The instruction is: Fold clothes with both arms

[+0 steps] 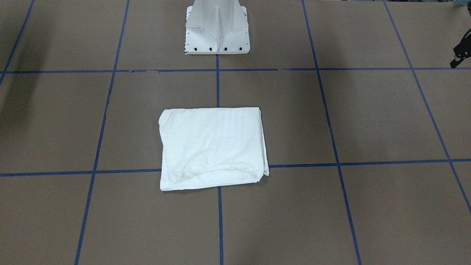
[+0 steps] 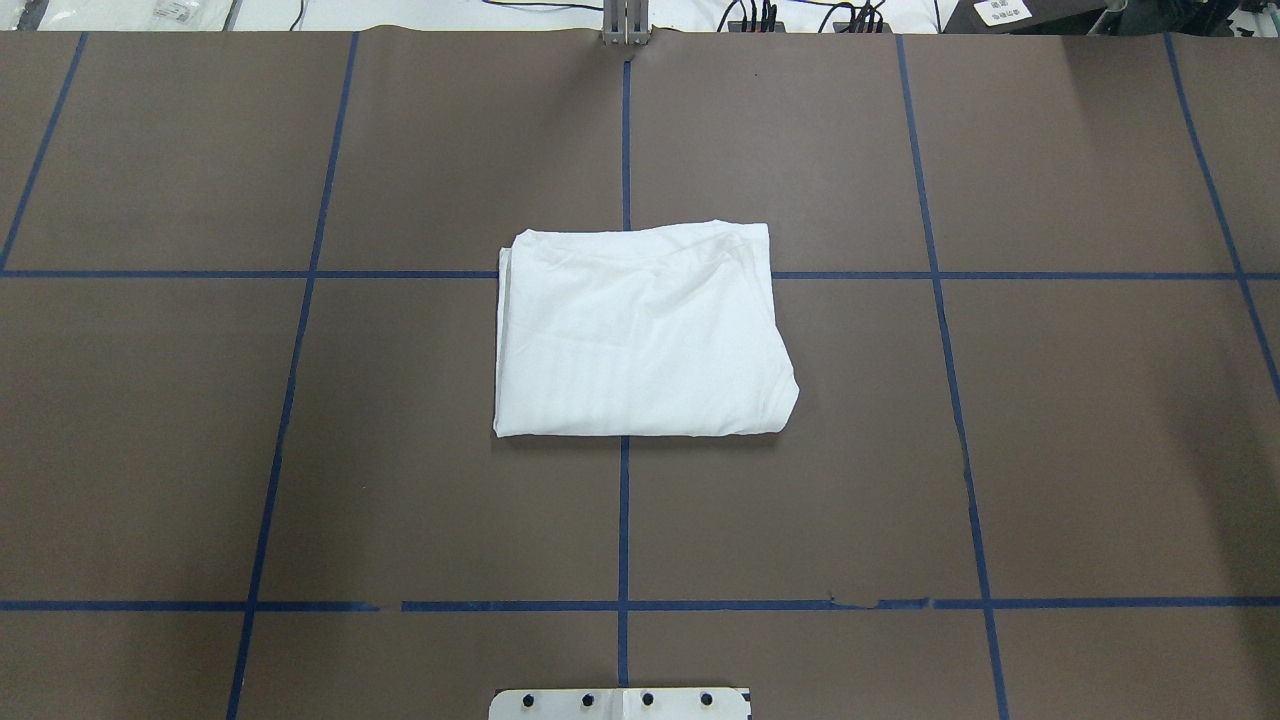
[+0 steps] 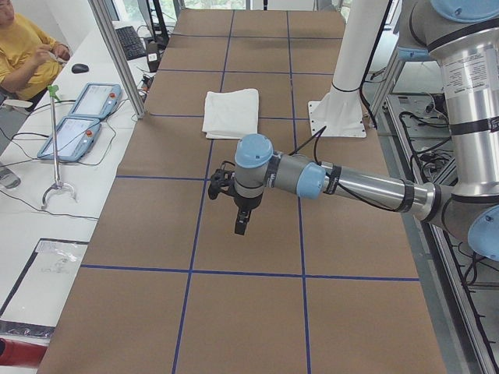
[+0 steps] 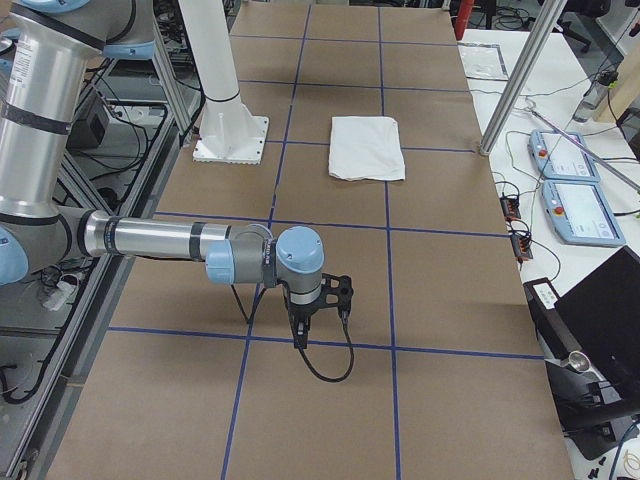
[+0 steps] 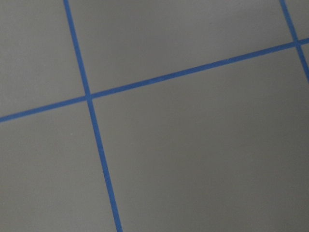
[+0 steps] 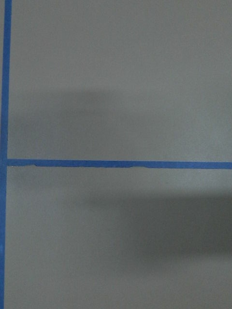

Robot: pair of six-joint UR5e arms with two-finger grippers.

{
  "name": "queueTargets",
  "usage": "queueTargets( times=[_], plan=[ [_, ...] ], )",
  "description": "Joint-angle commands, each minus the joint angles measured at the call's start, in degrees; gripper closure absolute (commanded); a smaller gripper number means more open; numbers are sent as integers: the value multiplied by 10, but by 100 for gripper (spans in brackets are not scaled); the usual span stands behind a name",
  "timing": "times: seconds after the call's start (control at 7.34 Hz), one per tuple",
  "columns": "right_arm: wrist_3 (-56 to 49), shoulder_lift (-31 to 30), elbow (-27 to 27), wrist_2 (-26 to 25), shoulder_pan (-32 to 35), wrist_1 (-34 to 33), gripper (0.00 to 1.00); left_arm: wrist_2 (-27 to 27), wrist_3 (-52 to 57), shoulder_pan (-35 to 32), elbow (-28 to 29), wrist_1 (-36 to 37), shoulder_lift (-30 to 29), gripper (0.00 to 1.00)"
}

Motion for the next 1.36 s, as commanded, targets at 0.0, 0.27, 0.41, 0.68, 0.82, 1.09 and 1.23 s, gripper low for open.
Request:
queueTargets(
  times=[0.0,0.27,0.41,0.68,0.82,1.09,1.23],
  plan=[
    [-1,-5,-2,0,2,3,0,-18,29,-17,34,-2,36,0],
    [-2,-4,-1,2,2,3,0,-14,49,-37,40,8,31,0],
    [-2,-3,0,4,2,3,0,-14,49,-37,40,8,30,0],
    [-1,-2,-1,4,2,3,0,-9,50,-37,34,4,23,0],
    [-1,-2,-1,4,2,3,0,-7,50,-37,31,5,22,0],
    [-2,-2,-2,4,2,3,0,-7,50,-38,30,5,23,0],
    [-1,-2,-2,4,2,3,0,-7,50,-38,30,5,23,0]
  ],
)
